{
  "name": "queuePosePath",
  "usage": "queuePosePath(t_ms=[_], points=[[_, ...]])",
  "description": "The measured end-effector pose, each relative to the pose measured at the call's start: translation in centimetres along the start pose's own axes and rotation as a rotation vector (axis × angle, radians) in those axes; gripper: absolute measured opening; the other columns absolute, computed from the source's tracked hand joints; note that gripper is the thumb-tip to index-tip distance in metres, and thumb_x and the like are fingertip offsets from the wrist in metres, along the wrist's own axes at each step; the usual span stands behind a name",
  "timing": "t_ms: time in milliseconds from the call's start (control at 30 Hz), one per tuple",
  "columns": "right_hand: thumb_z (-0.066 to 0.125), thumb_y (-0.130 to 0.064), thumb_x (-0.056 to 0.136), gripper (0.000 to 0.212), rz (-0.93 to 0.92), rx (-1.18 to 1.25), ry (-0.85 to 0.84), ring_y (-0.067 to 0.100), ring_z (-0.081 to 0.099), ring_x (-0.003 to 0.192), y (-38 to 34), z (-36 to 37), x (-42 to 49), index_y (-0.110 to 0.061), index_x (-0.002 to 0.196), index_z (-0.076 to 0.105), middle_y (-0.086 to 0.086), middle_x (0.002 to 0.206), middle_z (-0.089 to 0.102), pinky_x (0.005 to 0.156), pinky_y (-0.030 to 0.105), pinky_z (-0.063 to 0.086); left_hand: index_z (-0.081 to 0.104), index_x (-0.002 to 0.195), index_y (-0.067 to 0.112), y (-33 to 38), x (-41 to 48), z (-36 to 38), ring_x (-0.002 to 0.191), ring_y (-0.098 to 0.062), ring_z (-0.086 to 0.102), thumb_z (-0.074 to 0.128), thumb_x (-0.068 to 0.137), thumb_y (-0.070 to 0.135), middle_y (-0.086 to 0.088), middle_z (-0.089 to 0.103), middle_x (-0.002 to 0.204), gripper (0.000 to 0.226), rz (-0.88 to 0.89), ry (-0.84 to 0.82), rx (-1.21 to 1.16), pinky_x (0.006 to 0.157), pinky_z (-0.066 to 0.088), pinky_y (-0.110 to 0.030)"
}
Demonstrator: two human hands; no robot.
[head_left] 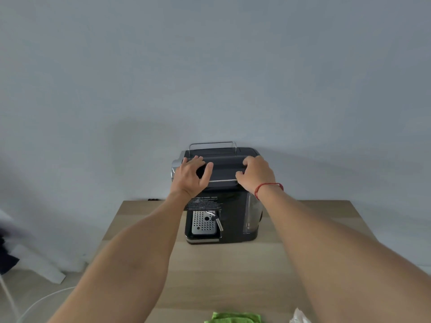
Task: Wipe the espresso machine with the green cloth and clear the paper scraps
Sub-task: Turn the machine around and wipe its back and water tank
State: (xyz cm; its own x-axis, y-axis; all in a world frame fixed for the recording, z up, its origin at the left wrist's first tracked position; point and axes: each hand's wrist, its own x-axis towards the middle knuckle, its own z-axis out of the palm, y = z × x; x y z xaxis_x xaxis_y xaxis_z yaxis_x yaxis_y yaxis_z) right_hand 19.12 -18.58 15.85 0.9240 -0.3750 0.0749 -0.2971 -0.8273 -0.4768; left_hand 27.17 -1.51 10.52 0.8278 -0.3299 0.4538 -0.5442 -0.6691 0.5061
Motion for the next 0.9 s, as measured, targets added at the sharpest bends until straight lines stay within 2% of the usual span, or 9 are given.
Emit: queuePosePath(t_ms=[100, 200, 300, 400, 467, 567, 633, 767, 900], points=[[0.034, -0.026, 0.102, 0.042, -0.038, -0.058, -0.106, 0.028, 0.038, 0.138, 0.0, 1.4, -0.3, -0.013, 0.14, 0.046, 0.008, 0.154, 0.034, 0.113, 0.046, 0.032, 0.073, 0.098, 0.005, -0.4, 0.1, 0.0, 0.125, -0.026, 0.057, 0.033, 0.09, 0.052, -0.011, 0.071, 0.115, 0.062, 0.024, 0.003, 0.001, 0.116, 0.029, -0.042], [0.023, -0.028, 0.104, 0.045, -0.011, -0.001, -0.111, 0.025, 0.023, 0.146, 0.5, 3.0, -0.4, -0.014, 0.142, 0.042, 0.007, 0.159, 0.023, 0.119, 0.048, 0.016, 0.07, 0.098, 0.009, -0.3, -0.2, 0.1, 0.113, -0.026, 0.061, 0.034, 0.091, 0.048, -0.008, 0.071, 0.108, 0.054, 0.014, 0.015, 0.018, 0.105, 0.039, -0.037], [0.022, -0.036, 0.103, 0.049, 0.013, 0.026, -0.09, 0.026, 0.025, 0.145, 1.0, 3.4, -1.5, -0.01, 0.141, 0.042, 0.009, 0.155, 0.031, 0.12, 0.05, 0.017, 0.066, 0.102, 0.015, 0.4, -0.6, -0.1, 0.109, -0.025, 0.06, 0.037, 0.096, 0.042, -0.004, 0.068, 0.106, 0.04, -0.023, 0.038, 0.089, 0.092, 0.049, -0.04], [0.026, -0.039, 0.102, 0.054, 0.011, 0.038, -0.066, 0.026, 0.019, 0.148, 1.9, 3.6, -4.6, -0.01, 0.147, 0.033, 0.01, 0.158, 0.023, 0.119, 0.046, 0.023, 0.052, 0.132, 0.014, 1.2, -2.0, -0.2, 0.134, -0.028, 0.043, 0.025, 0.098, 0.051, -0.008, 0.051, 0.138, 0.057, -0.189, -0.023, 0.166, 0.115, 0.029, -0.044], [0.031, -0.039, 0.101, 0.052, 0.014, 0.077, -0.016, 0.027, 0.02, 0.148, 2.8, 4.1, -6.9, -0.011, 0.145, 0.036, 0.01, 0.159, 0.019, 0.117, 0.045, 0.028, 0.019, 0.153, 0.013, 2.1, -4.7, -0.1, 0.15, -0.025, 0.01, 0.022, 0.099, 0.053, -0.009, 0.017, 0.161, 0.068, -0.333, -0.027, 0.153, 0.12, 0.006, -0.041], [0.037, -0.037, 0.1, 0.049, 0.083, 0.149, -0.04, 0.03, 0.03, 0.143, 4.3, 5.7, -10.5, -0.011, 0.14, 0.041, 0.013, 0.156, 0.025, 0.114, 0.044, 0.034, -0.002, 0.155, 0.012, 3.5, -10.9, 0.8, 0.151, -0.022, -0.004, 0.026, 0.1, 0.05, -0.008, -0.002, 0.163, 0.073, -0.376, -0.005, 0.154, 0.121, 0.0, -0.04], [0.04, -0.035, 0.099, 0.05, 0.16, 0.168, -0.123, 0.031, 0.033, 0.141, 5.7, 7.5, -13.0, -0.009, 0.14, 0.042, 0.016, 0.154, 0.029, 0.112, 0.043, 0.034, 0.006, 0.155, 0.01, 4.1, -15.3, 2.1, 0.151, -0.023, 0.001, 0.031, 0.1, 0.046, -0.009, 0.005, 0.163, 0.071, -0.445, -0.089, 0.171, 0.121, 0.003, -0.039], [0.051, -0.027, 0.094, 0.045, 0.284, 0.127, -0.305, 0.035, 0.049, 0.126, 9.2, 12.4, -19.0, -0.004, 0.132, 0.047, 0.017, 0.137, 0.047, 0.102, 0.04, 0.042, 0.05, 0.132, 0.007, 4.6, -24.4, 5.0, 0.129, -0.027, 0.046, 0.044, 0.095, 0.036, -0.01, 0.05, 0.138, 0.047, -0.649, -0.317, 0.163, 0.102, 0.04, -0.04], [0.062, -0.025, 0.087, 0.053, 0.475, 0.071, -0.492, 0.035, 0.047, 0.127, 11.7, 16.3, -25.0, -0.005, 0.133, 0.043, 0.018, 0.136, 0.044, 0.104, 0.039, 0.042, 0.051, 0.128, 0.009, 4.3, -31.6, 7.3, 0.123, -0.03, 0.051, 0.051, 0.092, 0.045, -0.01, 0.05, 0.131, 0.051, -0.899, -0.538, 0.157, 0.096, 0.046, -0.041]])
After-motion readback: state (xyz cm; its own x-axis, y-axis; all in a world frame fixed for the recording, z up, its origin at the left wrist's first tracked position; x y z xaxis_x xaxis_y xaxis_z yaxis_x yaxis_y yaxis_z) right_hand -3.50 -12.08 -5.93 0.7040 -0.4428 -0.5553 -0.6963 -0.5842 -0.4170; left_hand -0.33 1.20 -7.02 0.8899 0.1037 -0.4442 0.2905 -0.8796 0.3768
